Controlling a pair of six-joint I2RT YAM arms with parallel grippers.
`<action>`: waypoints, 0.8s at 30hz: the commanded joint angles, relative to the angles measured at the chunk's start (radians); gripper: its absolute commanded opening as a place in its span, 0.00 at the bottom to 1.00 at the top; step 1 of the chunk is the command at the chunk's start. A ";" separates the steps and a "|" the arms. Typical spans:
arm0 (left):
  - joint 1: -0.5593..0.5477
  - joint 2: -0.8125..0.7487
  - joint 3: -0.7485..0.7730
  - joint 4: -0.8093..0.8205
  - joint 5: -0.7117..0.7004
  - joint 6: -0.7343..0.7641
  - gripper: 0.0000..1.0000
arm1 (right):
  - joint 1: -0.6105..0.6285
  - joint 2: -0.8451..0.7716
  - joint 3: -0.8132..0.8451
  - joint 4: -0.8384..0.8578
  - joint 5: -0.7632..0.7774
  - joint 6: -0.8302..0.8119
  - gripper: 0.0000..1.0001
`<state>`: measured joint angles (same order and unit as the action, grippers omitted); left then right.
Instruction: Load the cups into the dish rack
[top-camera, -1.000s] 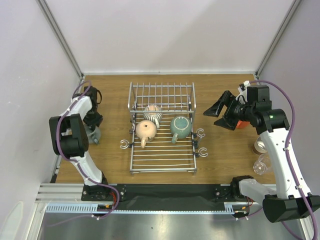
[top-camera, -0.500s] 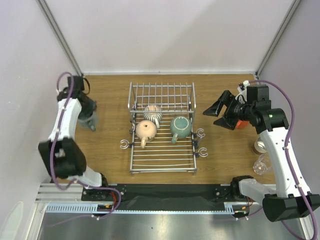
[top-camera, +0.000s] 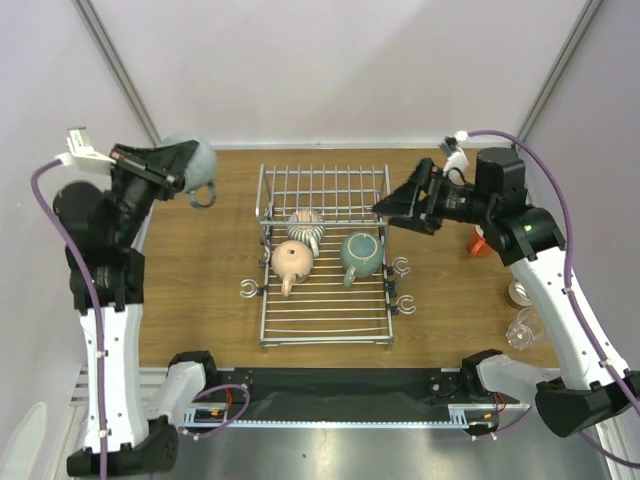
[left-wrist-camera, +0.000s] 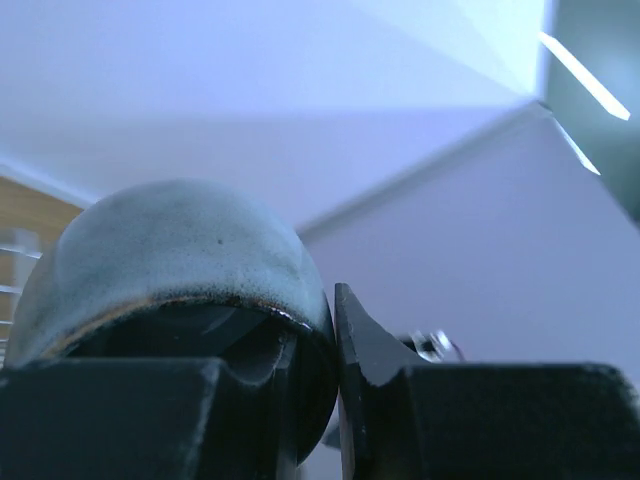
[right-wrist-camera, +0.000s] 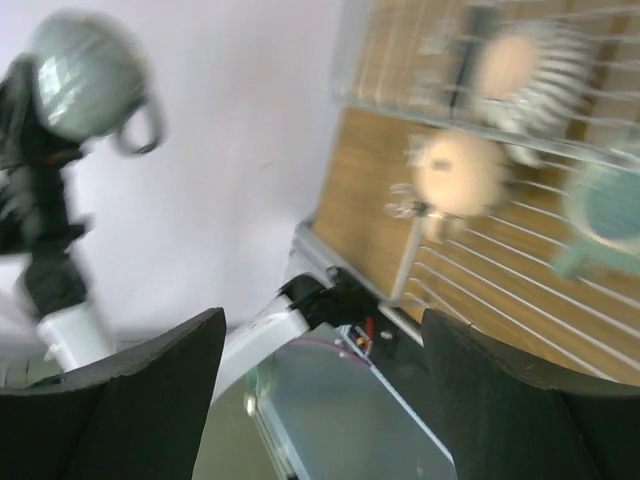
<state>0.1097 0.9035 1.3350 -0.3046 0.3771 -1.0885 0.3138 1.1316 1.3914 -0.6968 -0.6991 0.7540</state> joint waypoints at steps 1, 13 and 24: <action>-0.048 -0.041 -0.135 0.519 0.249 -0.288 0.00 | 0.119 -0.007 0.046 0.323 -0.115 0.063 0.87; -0.499 -0.029 -0.281 1.105 0.027 -0.557 0.00 | 0.399 0.148 0.165 0.596 -0.157 0.053 0.89; -0.656 -0.014 -0.307 1.141 -0.105 -0.547 0.00 | 0.498 0.171 0.175 0.743 -0.007 0.076 0.74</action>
<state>-0.5076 0.8978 1.0241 0.6865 0.3626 -1.6154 0.7719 1.2934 1.5150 -0.0799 -0.7624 0.8227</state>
